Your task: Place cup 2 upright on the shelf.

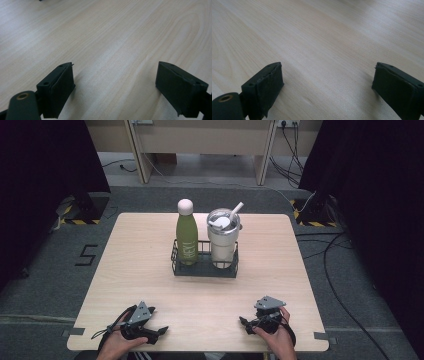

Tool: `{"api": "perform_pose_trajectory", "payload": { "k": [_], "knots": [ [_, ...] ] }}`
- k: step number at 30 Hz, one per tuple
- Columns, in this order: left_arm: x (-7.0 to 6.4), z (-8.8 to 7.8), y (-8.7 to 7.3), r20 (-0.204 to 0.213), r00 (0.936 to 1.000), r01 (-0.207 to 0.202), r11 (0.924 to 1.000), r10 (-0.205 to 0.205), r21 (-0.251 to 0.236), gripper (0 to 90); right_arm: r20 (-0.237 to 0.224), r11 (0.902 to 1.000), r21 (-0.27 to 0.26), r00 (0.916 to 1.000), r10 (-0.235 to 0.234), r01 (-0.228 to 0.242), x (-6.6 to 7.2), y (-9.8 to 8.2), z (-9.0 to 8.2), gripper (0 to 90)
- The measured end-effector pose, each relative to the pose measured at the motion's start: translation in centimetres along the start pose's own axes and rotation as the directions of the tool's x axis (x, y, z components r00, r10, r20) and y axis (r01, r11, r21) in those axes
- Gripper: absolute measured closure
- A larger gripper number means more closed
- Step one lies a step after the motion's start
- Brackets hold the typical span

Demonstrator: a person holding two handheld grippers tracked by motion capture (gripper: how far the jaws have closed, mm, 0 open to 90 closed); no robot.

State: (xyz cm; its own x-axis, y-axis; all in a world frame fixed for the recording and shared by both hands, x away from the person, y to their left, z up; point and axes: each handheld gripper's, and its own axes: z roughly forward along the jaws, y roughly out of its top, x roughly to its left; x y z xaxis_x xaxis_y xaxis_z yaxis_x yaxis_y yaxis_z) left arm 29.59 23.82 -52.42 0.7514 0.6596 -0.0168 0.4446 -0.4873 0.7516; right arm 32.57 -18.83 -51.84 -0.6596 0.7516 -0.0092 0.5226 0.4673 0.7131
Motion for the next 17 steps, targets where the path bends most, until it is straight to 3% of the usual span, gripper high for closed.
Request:
{"api": "perform_pose_trajectory", "payload": {
  "k": [17],
  "knots": [
    [0.01,-0.02,-0.07,0.001,1.0,0.006,1.0,-0.006,-0.001,14.0,0.001,1.0,0.001,1.0,0.001,-0.001,0.03,0.0,0.0,9.8]
  ]
}}
